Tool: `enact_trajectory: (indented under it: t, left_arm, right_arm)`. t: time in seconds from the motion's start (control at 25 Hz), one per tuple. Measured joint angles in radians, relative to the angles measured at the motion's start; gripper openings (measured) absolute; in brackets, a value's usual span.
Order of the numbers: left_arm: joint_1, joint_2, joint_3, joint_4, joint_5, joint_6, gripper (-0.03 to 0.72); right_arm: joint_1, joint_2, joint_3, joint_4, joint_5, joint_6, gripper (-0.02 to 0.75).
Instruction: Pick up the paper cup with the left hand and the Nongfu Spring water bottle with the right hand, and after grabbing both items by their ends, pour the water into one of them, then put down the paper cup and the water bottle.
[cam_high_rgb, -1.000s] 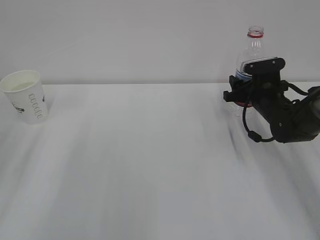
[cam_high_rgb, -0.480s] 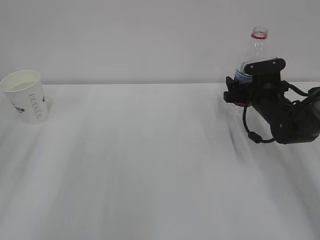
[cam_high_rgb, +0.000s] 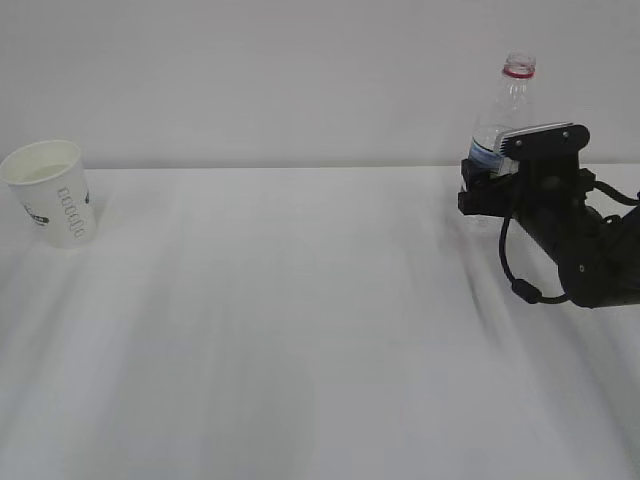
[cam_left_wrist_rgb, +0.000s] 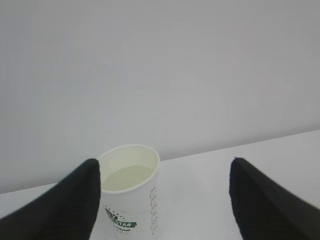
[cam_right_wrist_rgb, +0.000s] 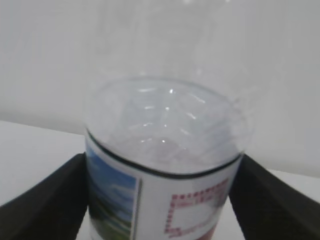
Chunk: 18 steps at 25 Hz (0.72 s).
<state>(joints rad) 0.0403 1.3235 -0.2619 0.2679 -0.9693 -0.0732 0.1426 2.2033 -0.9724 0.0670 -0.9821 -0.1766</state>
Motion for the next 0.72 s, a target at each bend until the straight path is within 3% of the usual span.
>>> enact_trajectory:
  t: [0.72]
  left_arm:
    - [0.0, 0.0, 0.0, -0.041, 0.047, 0.0, 0.587]
  right_arm:
    - [0.0, -0.25, 0.275, 0.0, -0.045, 0.0, 0.629]
